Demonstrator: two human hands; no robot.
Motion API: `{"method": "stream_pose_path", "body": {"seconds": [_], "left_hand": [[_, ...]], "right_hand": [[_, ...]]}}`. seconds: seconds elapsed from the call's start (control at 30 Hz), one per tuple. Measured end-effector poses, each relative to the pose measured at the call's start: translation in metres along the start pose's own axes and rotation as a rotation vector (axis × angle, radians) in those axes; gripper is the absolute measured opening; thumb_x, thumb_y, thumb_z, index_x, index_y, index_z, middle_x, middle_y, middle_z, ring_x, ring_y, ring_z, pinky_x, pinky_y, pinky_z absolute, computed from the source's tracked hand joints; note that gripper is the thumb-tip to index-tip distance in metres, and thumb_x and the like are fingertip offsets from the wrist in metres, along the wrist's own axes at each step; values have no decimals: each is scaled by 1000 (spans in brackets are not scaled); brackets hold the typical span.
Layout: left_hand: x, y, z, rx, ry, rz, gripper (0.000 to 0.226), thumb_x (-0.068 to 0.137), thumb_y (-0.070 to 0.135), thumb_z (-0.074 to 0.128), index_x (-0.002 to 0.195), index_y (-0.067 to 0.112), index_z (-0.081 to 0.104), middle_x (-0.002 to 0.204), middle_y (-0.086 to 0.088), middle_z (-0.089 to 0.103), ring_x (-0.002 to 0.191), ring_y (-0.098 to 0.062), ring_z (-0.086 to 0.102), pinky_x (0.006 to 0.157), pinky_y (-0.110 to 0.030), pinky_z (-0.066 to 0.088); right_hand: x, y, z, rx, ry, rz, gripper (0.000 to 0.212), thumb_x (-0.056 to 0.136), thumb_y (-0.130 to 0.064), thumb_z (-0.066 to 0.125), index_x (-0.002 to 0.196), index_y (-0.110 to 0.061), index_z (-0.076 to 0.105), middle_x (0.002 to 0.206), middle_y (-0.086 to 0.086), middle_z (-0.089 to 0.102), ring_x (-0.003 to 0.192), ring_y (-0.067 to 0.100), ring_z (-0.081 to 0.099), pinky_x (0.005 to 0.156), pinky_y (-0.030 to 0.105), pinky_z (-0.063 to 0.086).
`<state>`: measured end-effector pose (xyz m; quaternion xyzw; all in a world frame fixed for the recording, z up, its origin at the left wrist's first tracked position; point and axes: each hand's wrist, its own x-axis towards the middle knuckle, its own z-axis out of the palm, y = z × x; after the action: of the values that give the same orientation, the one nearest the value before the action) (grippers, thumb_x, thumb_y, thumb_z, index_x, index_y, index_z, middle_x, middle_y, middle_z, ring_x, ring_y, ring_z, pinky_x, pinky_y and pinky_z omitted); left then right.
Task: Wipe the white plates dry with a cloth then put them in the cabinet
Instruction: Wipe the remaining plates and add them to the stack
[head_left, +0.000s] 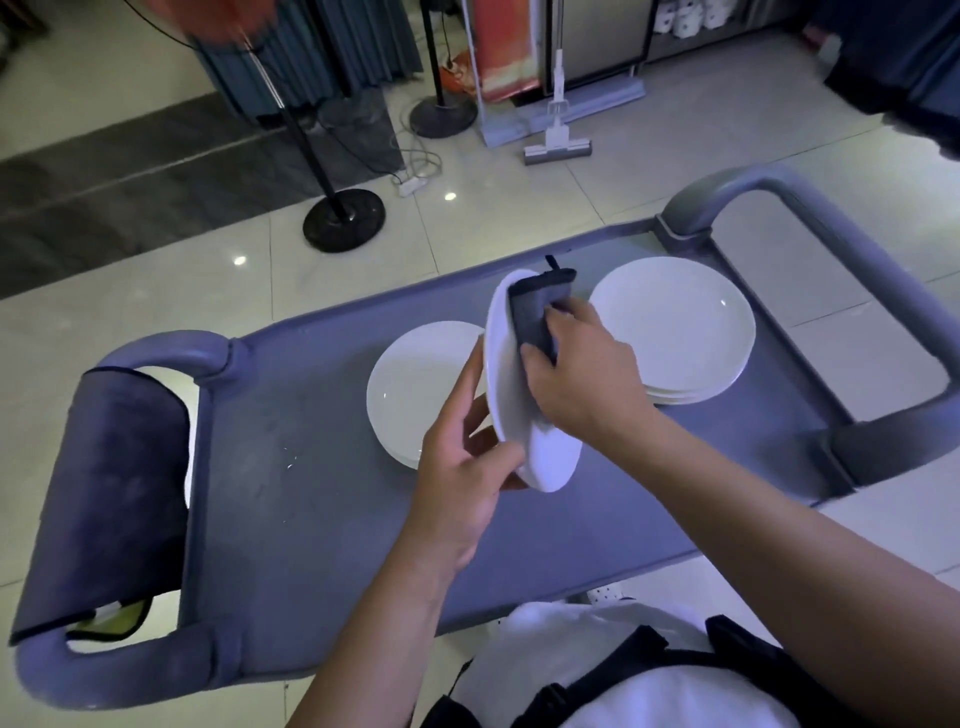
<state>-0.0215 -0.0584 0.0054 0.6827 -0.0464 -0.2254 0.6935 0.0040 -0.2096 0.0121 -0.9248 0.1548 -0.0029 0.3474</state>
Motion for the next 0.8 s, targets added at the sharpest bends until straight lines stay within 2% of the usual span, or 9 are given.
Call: {"method": "stream_pose_path", "body": {"seconds": [0.1, 0.2, 0.3, 0.33, 0.4, 0.47, 0.63, 0.73, 0.8], "left_hand": [[9, 12, 13, 85, 28, 46, 86, 80, -1, 56, 143, 58, 46, 129, 5, 68, 118, -21, 65, 85, -61, 60], [18, 19, 32, 188, 30, 85, 91, 85, -9, 56, 149, 53, 40, 142, 13, 60, 128, -18, 59, 97, -61, 55], [25, 23, 44, 236, 18, 78, 93, 89, -15, 53, 151, 53, 36, 147, 15, 56, 134, -17, 56, 102, -59, 52], [26, 24, 46, 232, 18, 69, 93, 90, -15, 53, 151, 53, 36, 147, 15, 56, 134, -17, 56, 99, -57, 54], [25, 26, 50, 226, 32, 53, 92, 92, -15, 52, 151, 53, 37, 146, 16, 57, 132, -15, 58, 93, -50, 58], [22, 26, 50, 213, 50, 49, 89, 90, -11, 54, 150, 52, 39, 143, 10, 61, 129, -18, 61, 89, -54, 60], [12, 24, 42, 63, 127, 27, 82, 78, 3, 58, 150, 41, 46, 139, 2, 64, 122, -27, 65, 86, -63, 58], [2, 24, 42, -133, 170, 31, 72, 82, 31, 57, 153, 32, 43, 145, -6, 60, 126, -33, 62, 86, -63, 57], [-4, 20, 45, -198, 267, 66, 66, 88, 40, 57, 152, 30, 44, 141, -4, 62, 123, -27, 63, 80, -46, 61]], "right_hand": [[17, 5, -17, 231, 28, 23, 21, 98, -17, 43, 78, -22, 41, 99, -1, 52, 81, 23, 48, 69, 32, 34], [20, 17, -32, 565, 29, 35, 20, 95, -12, 43, 76, -15, 47, 70, 0, 48, 66, 20, 43, 63, 31, 32], [5, 21, -40, 811, 9, -16, 42, 96, -9, 44, 71, -41, 56, 59, -12, 44, 61, 14, 39, 61, 28, 32], [-2, 24, -41, 860, -5, -55, 46, 96, -6, 45, 79, -45, 61, 58, -17, 45, 60, 8, 40, 62, 24, 32], [-12, 34, -38, 940, -63, -129, 41, 97, 2, 45, 113, -26, 71, 61, -28, 50, 63, -1, 48, 65, 13, 34], [-18, 46, -30, 1011, -170, -153, 43, 98, 9, 44, 132, -9, 64, 67, -33, 54, 67, -8, 53, 67, 8, 38], [-26, 66, -20, 1104, -488, -179, 47, 95, 20, 38, 131, 0, 62, 82, -27, 66, 78, -10, 59, 75, 8, 43], [-26, 78, -13, 1076, -606, -240, 53, 94, 21, 39, 126, -11, 67, 122, -19, 69, 123, 0, 58, 102, 18, 45], [-27, 83, -9, 1003, -657, -345, 50, 96, 15, 43, 123, -21, 67, 139, -14, 61, 143, 5, 40, 117, 24, 33]]}}
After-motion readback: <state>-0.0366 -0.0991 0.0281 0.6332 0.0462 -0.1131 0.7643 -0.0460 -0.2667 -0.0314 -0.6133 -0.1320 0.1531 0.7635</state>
